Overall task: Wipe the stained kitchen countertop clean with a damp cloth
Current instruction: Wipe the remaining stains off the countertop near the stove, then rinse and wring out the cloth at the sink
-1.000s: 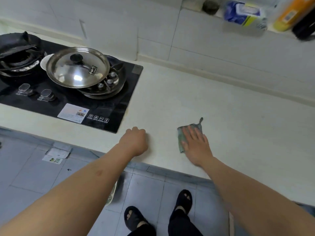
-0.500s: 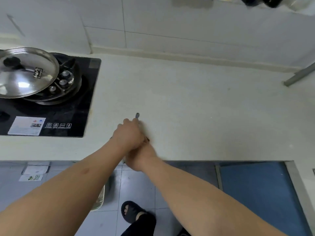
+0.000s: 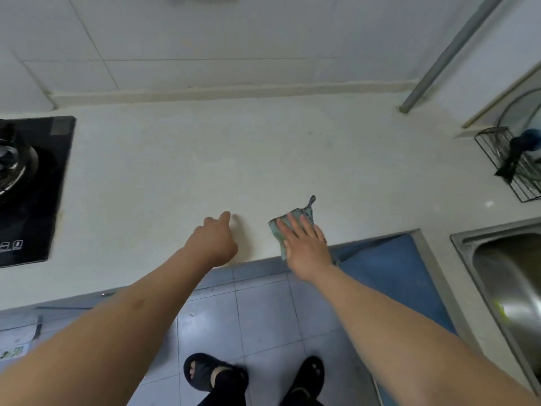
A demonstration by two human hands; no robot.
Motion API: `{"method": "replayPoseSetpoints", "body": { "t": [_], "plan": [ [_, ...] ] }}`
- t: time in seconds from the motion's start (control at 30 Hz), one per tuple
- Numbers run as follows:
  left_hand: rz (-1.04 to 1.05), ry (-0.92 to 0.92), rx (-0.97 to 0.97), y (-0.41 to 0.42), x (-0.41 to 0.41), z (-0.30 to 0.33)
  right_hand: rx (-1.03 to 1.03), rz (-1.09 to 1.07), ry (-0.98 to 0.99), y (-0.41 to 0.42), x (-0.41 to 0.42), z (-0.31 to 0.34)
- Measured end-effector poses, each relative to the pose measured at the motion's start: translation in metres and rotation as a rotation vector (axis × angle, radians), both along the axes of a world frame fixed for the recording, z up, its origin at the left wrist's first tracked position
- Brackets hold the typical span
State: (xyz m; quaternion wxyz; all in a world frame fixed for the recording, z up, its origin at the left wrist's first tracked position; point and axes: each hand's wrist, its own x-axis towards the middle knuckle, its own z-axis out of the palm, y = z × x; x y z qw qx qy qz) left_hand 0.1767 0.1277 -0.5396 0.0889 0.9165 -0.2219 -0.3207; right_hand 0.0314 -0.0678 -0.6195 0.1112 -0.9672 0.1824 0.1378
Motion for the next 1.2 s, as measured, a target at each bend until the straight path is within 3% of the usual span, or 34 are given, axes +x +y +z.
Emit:
{"method": "replayPoseSetpoints", "body": {
  "t": [0.23,0.37,0.43,0.6,0.73,0.8,0.93,1.1,1.2],
  "plan": [
    [-0.050,-0.016,0.046,-0.050,-0.047,0.014,-0.049,-0.150,0.042,-0.106,-0.059,0.013],
    [-0.074,-0.055,0.021,-0.082,-0.079,0.032,0.114,-0.337,0.068,-0.171,-0.091,0.048],
    [-0.079,-0.057,-0.023,-0.098,-0.096,0.044,0.402,-0.520,0.048,-0.183,-0.105,0.071],
    [-0.058,0.032,-0.209,-0.148,-0.139,0.075,1.309,-0.912,-0.388,-0.178,-0.147,0.121],
    [0.117,0.308,-0.471,-0.192,-0.167,0.105,1.720,-1.007,-0.534,-0.181,-0.183,0.164],
    [0.171,0.496,-0.565,-0.218,-0.179,0.121,1.788,-0.985,-0.574,-0.186,-0.202,0.183],
    [0.057,0.843,-0.646,-0.269,-0.201,0.143,1.870,-0.944,-0.638,-0.202,-0.224,0.209],
    [-0.091,0.808,-0.609,-0.333,-0.220,0.151,1.830,-0.842,-0.747,-0.223,-0.250,0.233],
    [-0.082,0.783,-0.629,-0.367,-0.221,0.152,1.673,-0.936,-0.769,-0.238,-0.261,0.231]
  ]
}}
